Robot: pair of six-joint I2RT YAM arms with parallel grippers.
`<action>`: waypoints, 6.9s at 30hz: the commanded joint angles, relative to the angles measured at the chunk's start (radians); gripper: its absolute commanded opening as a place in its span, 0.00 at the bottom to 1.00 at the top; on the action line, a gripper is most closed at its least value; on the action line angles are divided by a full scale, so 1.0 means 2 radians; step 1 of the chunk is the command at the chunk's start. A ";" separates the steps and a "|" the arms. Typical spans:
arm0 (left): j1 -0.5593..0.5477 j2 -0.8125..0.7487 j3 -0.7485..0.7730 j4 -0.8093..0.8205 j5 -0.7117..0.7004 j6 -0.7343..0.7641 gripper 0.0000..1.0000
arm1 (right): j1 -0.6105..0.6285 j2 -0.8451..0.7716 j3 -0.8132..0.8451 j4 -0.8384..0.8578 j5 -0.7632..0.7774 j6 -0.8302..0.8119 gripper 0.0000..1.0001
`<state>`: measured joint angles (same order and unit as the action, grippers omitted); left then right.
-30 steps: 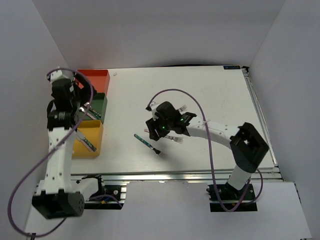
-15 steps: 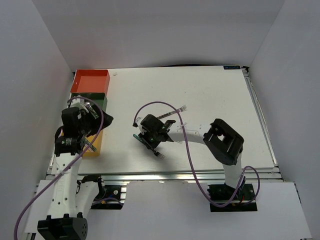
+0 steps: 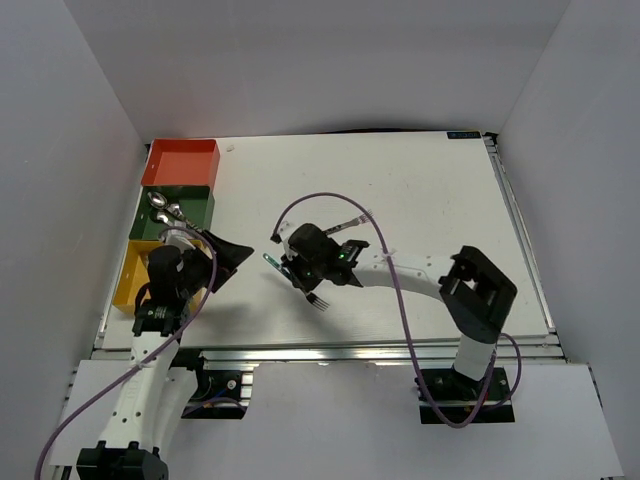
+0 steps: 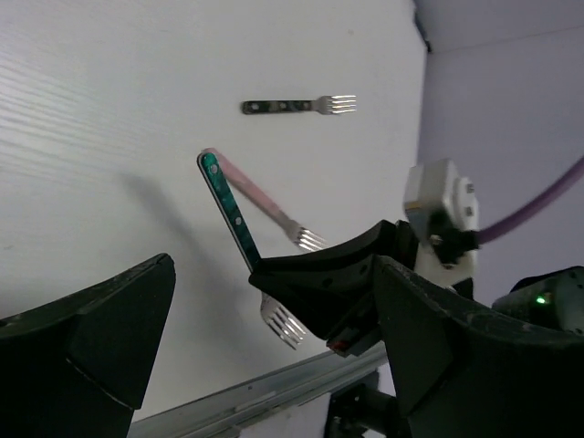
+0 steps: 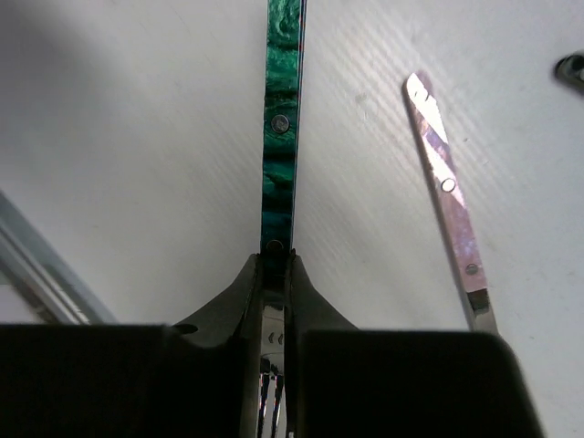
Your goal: Sort the eating utensils into containers
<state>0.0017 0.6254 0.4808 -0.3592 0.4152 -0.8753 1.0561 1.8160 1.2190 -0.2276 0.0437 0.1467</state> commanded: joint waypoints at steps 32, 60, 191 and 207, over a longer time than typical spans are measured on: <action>-0.078 0.212 0.249 -0.030 -0.269 0.094 0.00 | -0.078 -0.189 -0.060 0.061 -0.037 0.121 0.89; 0.033 0.803 0.881 0.075 -0.502 0.318 0.00 | -0.165 -0.327 -0.251 0.082 -0.145 0.105 0.89; -0.132 0.298 0.328 -0.084 -0.335 0.147 0.00 | -0.079 -0.236 -0.118 0.069 -0.003 0.125 0.89; 0.074 0.750 0.939 -0.115 -0.389 0.228 0.00 | -0.146 -0.389 -0.267 0.039 -0.062 0.119 0.89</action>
<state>0.1486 2.1887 2.3360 -0.6556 -0.3603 -0.4404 0.7670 1.0691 0.7086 -0.1562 -0.0360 0.3847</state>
